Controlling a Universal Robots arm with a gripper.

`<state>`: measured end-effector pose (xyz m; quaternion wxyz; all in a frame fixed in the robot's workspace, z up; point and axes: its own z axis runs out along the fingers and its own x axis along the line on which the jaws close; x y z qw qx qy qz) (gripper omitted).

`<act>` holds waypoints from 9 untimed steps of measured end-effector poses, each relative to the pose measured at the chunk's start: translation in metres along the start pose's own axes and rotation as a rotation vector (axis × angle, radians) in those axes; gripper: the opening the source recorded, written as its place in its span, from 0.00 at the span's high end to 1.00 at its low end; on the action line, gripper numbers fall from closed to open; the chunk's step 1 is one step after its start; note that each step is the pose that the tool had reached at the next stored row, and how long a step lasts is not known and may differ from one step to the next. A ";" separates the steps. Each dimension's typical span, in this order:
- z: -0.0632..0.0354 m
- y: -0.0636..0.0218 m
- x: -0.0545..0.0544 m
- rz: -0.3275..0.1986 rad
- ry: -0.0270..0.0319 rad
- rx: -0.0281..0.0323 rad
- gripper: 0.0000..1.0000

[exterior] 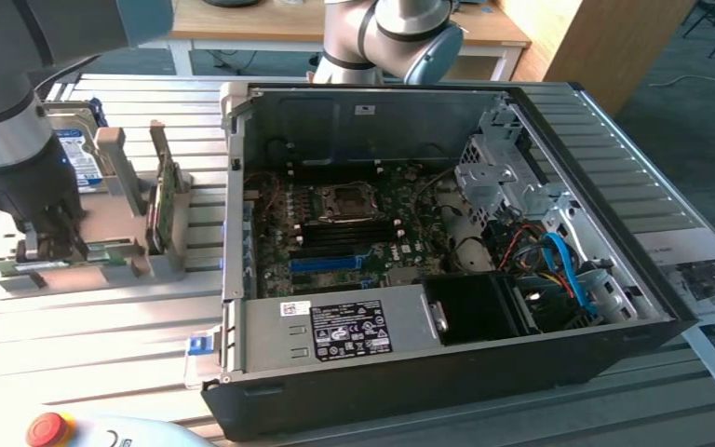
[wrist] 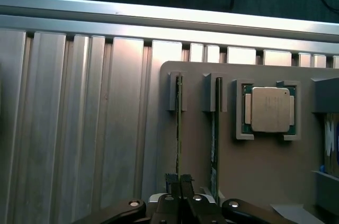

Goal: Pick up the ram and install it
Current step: 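Pick up the ram and move it above insertion slot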

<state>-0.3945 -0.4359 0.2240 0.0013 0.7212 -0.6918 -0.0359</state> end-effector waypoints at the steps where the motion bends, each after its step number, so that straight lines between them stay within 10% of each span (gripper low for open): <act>1: -0.0014 0.0000 0.000 0.000 0.0001 0.0000 0.88; 9: -0.0160 0.0001 -0.001 0.000 0.0014 -0.0001 0.88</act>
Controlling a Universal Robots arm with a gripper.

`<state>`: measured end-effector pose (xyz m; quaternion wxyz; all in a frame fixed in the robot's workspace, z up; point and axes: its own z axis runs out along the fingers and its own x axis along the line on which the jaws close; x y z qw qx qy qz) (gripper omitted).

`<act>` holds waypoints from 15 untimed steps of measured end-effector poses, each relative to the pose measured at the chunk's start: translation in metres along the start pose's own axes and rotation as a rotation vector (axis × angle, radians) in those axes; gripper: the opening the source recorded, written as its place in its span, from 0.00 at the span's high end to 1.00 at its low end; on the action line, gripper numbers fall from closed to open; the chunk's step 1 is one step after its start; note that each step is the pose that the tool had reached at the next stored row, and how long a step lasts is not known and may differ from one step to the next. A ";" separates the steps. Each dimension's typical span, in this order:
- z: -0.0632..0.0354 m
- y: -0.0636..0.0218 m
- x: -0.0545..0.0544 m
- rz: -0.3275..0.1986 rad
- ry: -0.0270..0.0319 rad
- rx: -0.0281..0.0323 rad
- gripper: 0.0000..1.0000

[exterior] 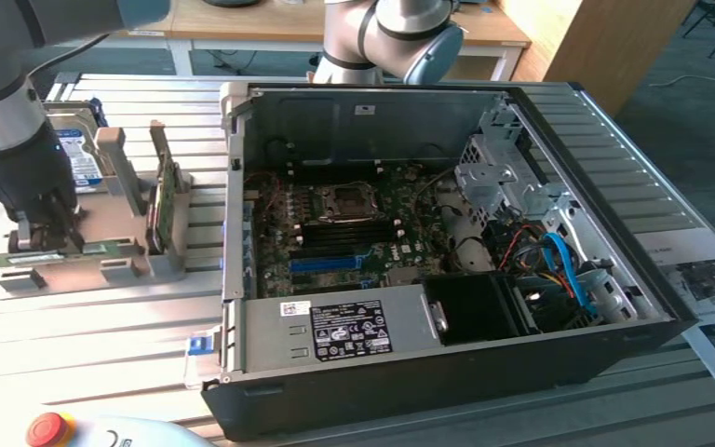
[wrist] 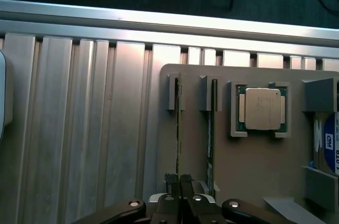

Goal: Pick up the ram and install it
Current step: 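Pick up the ram and move it above insertion slot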

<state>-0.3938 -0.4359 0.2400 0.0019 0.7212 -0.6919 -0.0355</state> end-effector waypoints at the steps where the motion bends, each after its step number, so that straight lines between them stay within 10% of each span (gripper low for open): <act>1: -0.0025 0.0000 0.000 0.000 0.0003 0.0000 0.88; 15: -0.0388 0.0008 -0.002 0.000 0.0031 -0.0001 0.88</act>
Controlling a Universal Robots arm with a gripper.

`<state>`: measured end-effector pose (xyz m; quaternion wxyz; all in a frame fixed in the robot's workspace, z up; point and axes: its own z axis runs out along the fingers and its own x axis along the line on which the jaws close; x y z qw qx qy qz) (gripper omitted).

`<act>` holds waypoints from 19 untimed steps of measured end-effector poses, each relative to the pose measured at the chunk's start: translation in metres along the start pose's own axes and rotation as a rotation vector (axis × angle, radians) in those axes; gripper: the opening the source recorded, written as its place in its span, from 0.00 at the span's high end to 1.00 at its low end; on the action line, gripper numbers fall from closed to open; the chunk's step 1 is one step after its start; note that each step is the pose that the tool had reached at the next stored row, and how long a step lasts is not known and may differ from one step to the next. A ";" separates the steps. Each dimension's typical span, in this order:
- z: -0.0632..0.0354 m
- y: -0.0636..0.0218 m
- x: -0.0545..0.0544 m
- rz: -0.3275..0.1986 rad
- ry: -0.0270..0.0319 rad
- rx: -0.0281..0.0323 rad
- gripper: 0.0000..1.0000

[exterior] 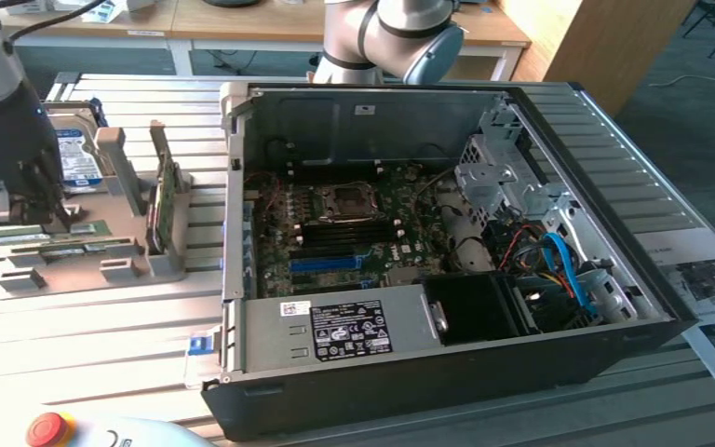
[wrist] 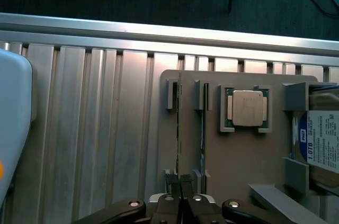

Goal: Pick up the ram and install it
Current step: 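Pick up the ram and move it above insertion slot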

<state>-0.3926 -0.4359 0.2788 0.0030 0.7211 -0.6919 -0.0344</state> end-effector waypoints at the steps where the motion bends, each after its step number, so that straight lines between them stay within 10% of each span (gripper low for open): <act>1: -0.0027 0.0000 0.000 0.000 0.0003 0.0000 0.88; 19: -0.0581 0.0013 -0.002 0.000 0.0124 -0.0005 0.88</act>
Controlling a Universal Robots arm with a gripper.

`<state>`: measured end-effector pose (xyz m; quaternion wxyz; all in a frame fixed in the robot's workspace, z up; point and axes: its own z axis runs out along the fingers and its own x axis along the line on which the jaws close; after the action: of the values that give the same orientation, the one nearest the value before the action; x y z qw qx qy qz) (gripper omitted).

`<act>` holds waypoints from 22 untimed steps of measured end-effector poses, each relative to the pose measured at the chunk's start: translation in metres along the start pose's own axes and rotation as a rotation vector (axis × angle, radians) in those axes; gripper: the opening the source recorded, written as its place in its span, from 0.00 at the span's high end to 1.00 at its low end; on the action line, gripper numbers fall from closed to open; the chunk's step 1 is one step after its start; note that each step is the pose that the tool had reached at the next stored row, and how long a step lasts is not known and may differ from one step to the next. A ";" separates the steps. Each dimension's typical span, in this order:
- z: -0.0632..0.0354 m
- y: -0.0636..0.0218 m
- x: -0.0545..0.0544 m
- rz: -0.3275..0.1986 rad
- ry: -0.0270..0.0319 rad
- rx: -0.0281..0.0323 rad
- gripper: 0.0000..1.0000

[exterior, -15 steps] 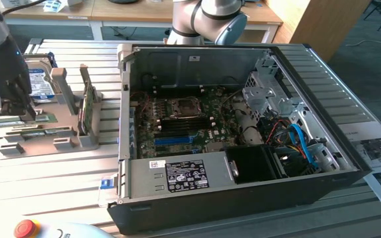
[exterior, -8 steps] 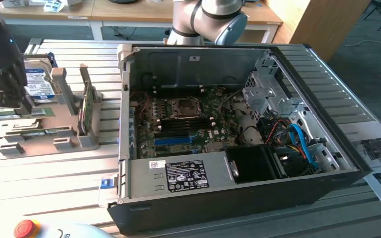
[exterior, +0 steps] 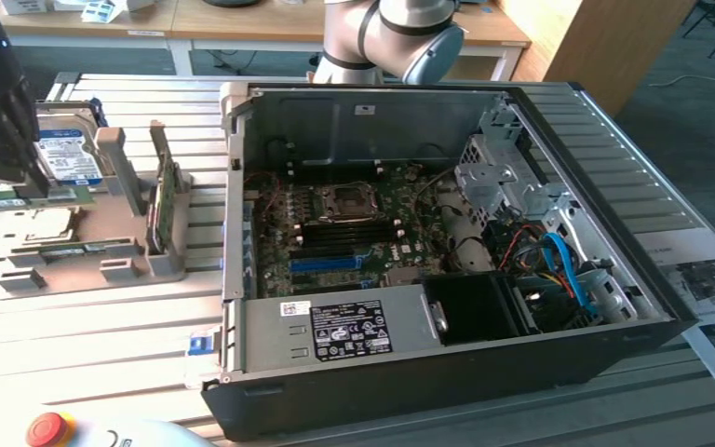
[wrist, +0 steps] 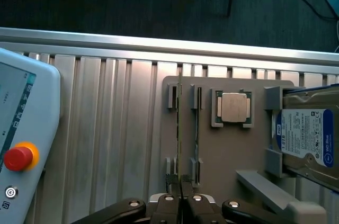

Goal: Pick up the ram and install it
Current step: 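Pick up the ram and move it above insertion slot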

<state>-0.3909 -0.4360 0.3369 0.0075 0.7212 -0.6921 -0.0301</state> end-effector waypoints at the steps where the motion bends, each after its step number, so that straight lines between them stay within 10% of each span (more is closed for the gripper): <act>1: -0.0032 0.0001 0.000 0.000 0.0012 -0.0001 0.88; 22: -0.0603 0.0016 -0.002 0.002 0.0260 -0.0011 0.88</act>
<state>-0.3893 -0.4360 0.3973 0.0169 0.7210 -0.6925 -0.0211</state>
